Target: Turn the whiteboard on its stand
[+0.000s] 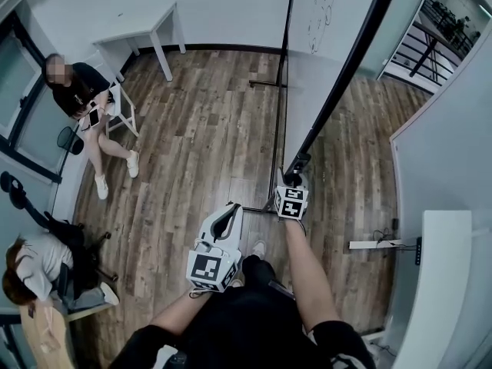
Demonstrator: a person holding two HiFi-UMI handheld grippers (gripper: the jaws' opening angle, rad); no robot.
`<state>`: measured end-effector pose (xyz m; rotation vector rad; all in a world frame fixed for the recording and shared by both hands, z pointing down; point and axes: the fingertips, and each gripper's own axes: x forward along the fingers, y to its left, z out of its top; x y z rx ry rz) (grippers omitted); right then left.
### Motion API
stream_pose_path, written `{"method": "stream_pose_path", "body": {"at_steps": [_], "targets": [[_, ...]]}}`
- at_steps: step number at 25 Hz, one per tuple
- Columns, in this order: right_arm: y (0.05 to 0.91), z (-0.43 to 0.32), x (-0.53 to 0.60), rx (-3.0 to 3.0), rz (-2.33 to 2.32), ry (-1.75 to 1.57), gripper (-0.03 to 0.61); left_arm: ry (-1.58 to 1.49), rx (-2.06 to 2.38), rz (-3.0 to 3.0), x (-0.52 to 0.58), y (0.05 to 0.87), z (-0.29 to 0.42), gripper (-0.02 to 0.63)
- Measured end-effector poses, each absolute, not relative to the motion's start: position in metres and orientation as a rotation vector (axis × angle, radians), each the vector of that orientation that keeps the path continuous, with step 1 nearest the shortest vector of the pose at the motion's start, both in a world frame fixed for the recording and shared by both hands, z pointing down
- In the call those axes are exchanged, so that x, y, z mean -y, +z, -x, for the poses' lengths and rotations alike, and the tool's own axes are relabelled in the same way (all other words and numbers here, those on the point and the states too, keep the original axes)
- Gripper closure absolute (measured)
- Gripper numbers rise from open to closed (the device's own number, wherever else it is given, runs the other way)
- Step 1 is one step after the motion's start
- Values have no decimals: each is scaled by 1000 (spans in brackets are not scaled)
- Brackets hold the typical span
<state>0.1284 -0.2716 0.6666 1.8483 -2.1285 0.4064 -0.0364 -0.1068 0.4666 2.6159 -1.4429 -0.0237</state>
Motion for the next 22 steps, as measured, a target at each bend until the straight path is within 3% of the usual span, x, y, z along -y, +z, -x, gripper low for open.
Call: {"method": "stream_pose_path", "body": {"at_steps": [22], "targets": [[681, -116, 129, 2133, -1861, 396, 407, -40, 1366, -2645, -18, 484, 77, 597]]}}
